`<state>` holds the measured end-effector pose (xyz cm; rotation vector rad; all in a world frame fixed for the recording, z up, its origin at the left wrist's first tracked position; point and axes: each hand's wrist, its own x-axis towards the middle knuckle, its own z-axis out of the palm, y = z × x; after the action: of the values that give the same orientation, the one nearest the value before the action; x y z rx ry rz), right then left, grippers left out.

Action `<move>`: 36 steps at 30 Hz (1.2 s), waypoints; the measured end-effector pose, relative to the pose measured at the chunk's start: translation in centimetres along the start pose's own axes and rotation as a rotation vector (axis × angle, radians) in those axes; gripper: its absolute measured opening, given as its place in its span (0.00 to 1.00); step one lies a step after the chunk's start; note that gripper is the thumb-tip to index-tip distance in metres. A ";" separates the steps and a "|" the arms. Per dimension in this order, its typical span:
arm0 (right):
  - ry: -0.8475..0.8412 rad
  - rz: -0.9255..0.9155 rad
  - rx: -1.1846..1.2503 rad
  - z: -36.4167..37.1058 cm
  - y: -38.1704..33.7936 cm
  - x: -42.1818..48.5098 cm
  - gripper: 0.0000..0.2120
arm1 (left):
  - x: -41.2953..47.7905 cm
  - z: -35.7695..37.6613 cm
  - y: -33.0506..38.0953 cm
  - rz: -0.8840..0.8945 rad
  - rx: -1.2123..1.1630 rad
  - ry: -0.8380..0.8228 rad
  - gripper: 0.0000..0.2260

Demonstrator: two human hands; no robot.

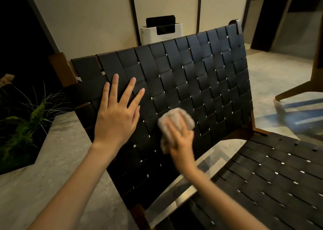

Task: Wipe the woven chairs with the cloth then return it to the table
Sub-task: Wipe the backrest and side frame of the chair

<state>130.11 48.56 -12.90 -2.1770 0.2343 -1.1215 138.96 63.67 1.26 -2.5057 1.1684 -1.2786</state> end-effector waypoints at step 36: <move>0.042 0.304 -0.022 -0.4 3.8 -4.5 0.39 | -7.7 1.6 3.0 0.176 0.036 -0.061 0.23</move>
<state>127.54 47.47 -18.09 -2.0518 0.5775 -0.9945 135.66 66.33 -5.95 -2.3386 1.3058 -1.1608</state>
